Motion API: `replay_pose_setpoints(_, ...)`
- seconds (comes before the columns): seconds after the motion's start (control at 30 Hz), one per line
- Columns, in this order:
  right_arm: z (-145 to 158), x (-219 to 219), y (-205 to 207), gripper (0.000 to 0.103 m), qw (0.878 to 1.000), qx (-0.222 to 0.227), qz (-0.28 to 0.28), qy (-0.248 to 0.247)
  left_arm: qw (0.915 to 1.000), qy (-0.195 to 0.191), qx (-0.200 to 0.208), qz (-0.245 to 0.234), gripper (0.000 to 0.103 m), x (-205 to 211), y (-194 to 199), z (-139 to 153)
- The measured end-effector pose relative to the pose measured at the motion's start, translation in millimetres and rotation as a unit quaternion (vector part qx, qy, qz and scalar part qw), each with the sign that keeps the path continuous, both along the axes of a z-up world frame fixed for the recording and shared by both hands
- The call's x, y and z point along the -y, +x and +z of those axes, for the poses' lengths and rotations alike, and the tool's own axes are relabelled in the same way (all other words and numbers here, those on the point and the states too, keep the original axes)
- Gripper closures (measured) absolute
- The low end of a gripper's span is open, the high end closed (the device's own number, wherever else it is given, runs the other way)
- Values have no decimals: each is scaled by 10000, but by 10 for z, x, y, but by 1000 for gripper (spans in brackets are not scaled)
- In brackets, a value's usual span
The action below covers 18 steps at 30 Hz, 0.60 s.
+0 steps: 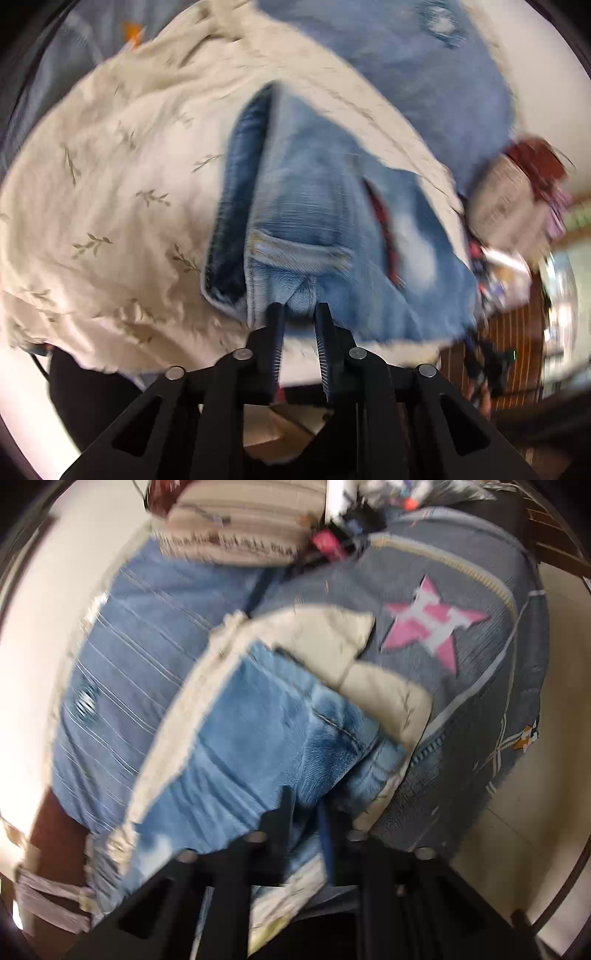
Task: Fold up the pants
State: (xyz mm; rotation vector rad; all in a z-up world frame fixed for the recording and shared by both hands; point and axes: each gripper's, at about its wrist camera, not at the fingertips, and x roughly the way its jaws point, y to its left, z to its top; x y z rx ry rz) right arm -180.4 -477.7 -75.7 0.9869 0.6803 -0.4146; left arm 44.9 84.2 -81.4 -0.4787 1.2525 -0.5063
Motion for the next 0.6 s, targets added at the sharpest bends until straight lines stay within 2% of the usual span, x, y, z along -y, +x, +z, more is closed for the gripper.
replay_pose_setpoints(0.07,105,-2,-165,52,9996,238,-169,61,9989,-92,364,-286,73,-82,-109,222)
replay_pose_setpoints(0.13,102,-12,-249,50,9988,356,-241,248,9975,-173,640,-244,43,-182,-161,362)
replay_pose_setpoints(0.17,71,-19,-252,50,9984,363,-238,356,9973,-134,714,-119,38,-226,-174,388)
replay_pose_setpoints(0.23,-60,-55,-193,50,9971,342,-186,654,9981,-124,599,31,37,-236,-166,344)
replay_pose_setpoints(0.3,-157,-86,-137,50,9963,317,-164,783,9995,-188,255,75,38,-252,-170,197)
replay_pose_setpoints(0.4,-236,-92,-54,50,9972,47,-240,704,9997,-15,-206,141,38,-181,9,-49)
replay_pose_setpoints(0.47,-289,-80,-14,50,9967,55,-254,770,9989,90,-420,192,38,-168,98,-185)
replay_pose_setpoints(0.53,-331,-77,32,50,9968,-22,-260,758,9977,28,-622,269,35,-151,195,-295)
replay_pose_setpoints(0.6,-330,-96,59,50,9973,-14,-294,671,9961,-59,-752,459,37,-57,343,-345)
